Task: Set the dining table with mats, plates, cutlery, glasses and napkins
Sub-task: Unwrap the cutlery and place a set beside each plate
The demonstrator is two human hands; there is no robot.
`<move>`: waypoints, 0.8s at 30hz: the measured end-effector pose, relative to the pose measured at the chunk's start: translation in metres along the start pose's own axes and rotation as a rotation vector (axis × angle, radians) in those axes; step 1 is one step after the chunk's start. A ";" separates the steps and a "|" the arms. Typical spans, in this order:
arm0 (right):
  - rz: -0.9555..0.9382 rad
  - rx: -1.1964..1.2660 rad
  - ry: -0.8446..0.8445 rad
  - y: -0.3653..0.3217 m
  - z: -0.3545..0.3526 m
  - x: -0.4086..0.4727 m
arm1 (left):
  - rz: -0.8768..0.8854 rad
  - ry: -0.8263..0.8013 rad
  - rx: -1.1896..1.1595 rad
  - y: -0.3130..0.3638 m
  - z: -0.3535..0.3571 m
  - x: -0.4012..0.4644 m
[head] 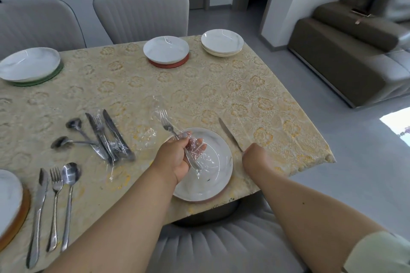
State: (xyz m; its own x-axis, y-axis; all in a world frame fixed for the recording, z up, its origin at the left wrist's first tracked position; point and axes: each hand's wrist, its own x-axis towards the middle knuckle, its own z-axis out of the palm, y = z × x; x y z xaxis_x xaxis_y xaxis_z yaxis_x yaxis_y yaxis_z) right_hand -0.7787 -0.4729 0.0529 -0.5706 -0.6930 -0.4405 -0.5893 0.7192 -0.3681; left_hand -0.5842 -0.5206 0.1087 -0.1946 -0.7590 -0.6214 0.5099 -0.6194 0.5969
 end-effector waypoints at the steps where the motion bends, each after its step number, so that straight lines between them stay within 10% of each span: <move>1: -0.023 -0.023 0.043 0.000 0.001 -0.001 | 0.003 0.000 0.001 0.000 0.000 0.000; 24: -0.082 0.078 0.023 0.005 0.005 0.000 | -0.018 0.015 0.014 -0.007 0.011 0.003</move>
State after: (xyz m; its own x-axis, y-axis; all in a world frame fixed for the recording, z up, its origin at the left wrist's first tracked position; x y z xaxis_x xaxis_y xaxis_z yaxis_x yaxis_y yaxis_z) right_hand -0.7787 -0.4690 0.0471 -0.5358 -0.7501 -0.3876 -0.5890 0.6610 -0.4649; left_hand -0.5977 -0.5209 0.1079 -0.1911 -0.7443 -0.6399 0.4948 -0.6361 0.5922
